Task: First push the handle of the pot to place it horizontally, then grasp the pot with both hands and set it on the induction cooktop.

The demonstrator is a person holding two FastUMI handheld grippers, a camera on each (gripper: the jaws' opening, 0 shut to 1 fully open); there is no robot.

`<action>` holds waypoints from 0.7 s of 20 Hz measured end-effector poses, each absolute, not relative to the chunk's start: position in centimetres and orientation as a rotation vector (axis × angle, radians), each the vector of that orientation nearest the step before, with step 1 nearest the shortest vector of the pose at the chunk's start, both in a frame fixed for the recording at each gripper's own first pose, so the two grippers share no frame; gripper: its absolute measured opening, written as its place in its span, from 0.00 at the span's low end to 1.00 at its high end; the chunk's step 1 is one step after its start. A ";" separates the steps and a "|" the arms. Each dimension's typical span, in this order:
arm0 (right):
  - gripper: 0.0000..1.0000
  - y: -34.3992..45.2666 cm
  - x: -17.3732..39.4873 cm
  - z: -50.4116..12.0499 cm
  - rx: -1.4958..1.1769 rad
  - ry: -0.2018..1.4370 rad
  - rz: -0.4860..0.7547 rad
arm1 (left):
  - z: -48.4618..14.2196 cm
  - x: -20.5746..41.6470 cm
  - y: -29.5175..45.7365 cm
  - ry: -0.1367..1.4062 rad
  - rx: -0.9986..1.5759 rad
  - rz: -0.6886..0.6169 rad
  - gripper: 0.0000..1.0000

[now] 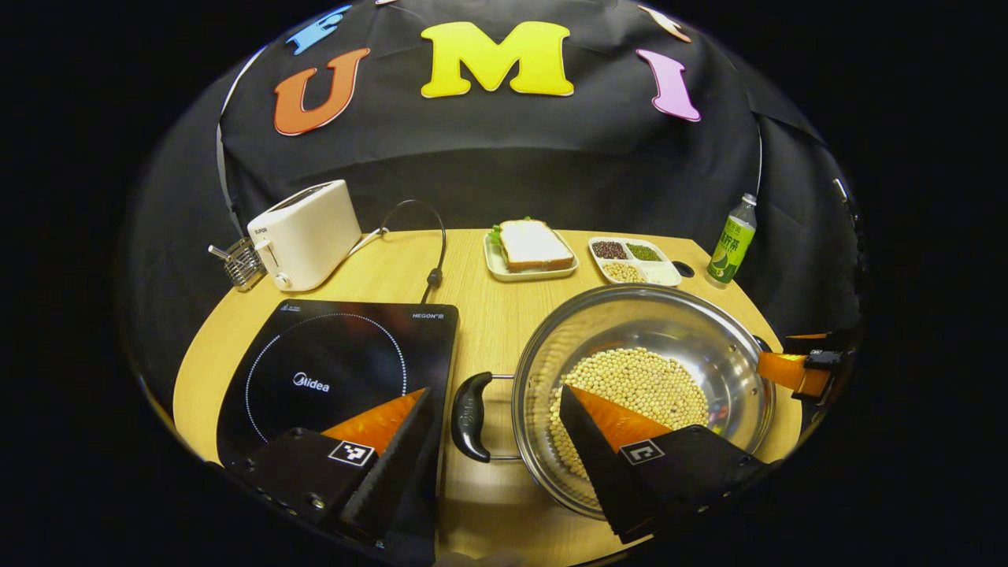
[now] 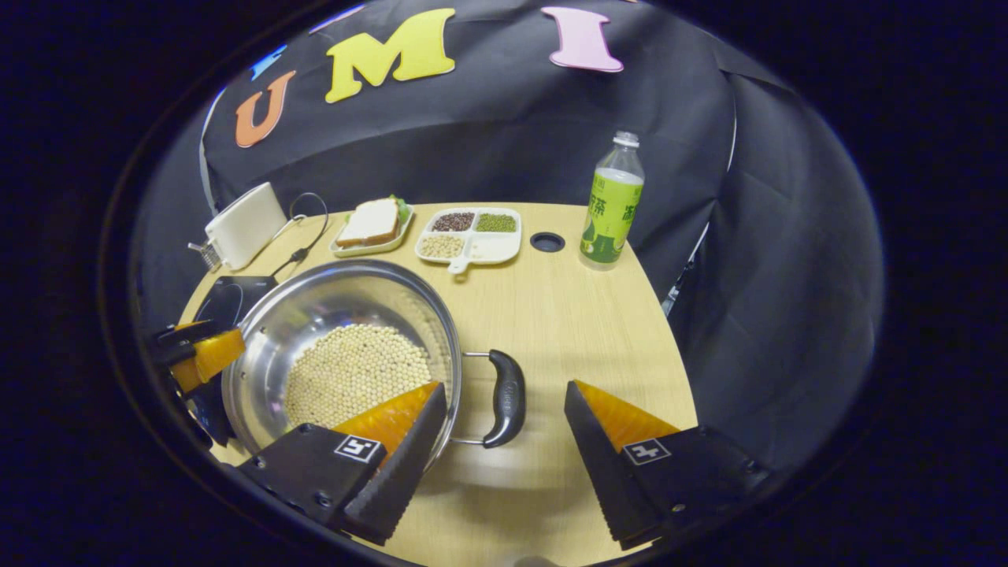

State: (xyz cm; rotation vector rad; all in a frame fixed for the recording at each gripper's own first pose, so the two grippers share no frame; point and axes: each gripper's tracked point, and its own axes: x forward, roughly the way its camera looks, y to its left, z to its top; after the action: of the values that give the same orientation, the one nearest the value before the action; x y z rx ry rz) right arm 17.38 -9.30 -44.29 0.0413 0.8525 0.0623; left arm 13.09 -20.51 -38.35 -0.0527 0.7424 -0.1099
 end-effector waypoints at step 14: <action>0.99 -8.6 17.8 -47.2 0.039 0.910 0.043 | -41.2 13.4 -21.8 0.805 -0.027 -0.103 0.98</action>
State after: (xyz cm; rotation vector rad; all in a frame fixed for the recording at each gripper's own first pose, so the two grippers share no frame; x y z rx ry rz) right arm 17.81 -8.60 -47.20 0.0388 0.9101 0.0429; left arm 13.36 -21.76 -41.20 -0.0272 0.8050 -0.1030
